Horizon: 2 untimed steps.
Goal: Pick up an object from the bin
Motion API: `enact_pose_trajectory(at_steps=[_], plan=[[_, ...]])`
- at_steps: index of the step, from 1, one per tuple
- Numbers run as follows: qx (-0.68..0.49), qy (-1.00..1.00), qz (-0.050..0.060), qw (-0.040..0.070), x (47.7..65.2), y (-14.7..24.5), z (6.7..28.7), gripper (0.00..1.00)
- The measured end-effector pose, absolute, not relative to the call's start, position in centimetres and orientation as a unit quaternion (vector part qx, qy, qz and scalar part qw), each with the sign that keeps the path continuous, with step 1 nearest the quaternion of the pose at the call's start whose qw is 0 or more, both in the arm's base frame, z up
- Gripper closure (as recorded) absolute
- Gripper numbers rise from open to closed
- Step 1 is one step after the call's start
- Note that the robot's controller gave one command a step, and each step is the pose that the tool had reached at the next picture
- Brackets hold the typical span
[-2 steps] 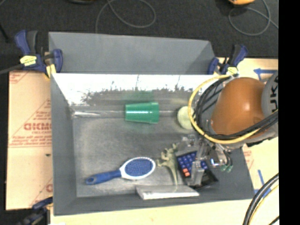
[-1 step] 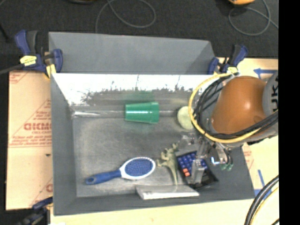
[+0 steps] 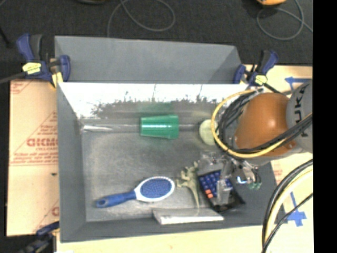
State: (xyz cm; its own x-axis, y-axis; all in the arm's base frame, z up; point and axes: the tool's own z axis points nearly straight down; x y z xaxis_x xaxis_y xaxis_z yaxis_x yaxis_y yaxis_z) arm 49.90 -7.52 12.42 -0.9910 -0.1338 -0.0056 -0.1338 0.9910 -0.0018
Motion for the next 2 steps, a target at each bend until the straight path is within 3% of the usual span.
enact_pose_trajectory(at_steps=[1,2], plan=[[-0.175,0.985,-0.001,0.003,51.1,-9.6,7.3,0.00],[-0.078,0.997,0.001,0.004,51.0,-11.0,7.2,0.00]])
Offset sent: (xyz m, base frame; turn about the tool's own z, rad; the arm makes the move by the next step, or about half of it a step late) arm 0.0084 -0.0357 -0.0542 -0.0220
